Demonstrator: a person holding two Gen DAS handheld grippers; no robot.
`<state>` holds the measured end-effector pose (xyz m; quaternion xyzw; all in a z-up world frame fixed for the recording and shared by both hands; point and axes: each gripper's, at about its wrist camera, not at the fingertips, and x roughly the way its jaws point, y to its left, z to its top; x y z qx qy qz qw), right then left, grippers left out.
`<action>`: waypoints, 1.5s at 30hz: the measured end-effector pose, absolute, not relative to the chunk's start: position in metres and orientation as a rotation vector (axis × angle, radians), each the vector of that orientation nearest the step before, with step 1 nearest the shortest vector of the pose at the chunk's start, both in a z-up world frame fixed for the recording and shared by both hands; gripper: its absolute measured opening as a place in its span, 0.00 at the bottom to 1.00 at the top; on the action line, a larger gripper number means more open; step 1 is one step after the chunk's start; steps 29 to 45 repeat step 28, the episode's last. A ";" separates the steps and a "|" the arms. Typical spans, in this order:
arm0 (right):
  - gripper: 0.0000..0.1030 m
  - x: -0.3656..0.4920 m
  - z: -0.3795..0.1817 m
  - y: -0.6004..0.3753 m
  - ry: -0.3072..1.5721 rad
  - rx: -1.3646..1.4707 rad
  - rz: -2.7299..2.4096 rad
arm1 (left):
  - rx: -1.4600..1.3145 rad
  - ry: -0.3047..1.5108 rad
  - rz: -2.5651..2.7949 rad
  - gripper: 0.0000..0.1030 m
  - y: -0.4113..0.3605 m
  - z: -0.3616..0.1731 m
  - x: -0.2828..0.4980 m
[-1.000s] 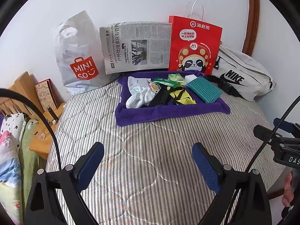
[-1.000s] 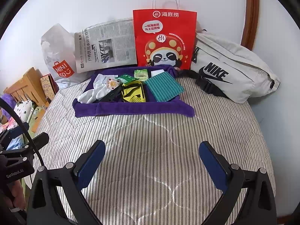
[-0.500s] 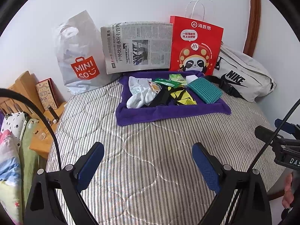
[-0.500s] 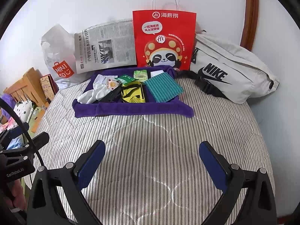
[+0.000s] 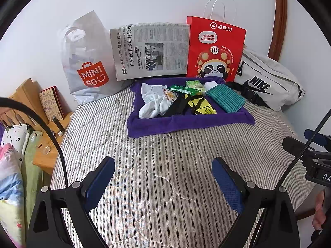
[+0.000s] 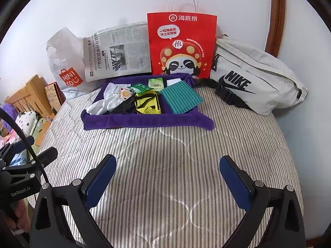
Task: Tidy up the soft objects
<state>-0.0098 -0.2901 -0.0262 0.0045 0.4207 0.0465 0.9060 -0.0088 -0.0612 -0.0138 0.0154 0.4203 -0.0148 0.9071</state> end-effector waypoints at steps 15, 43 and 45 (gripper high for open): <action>0.96 -0.013 -0.024 -0.289 0.861 0.005 0.093 | 0.031 0.857 -0.030 0.92 -0.060 -0.011 -0.013; 0.96 -0.017 -0.023 -0.290 0.866 0.000 0.094 | 0.045 0.841 -0.036 0.92 -0.063 -0.007 -0.016; 0.96 -0.017 -0.023 -0.290 0.866 0.000 0.094 | 0.045 0.841 -0.036 0.92 -0.063 -0.007 -0.016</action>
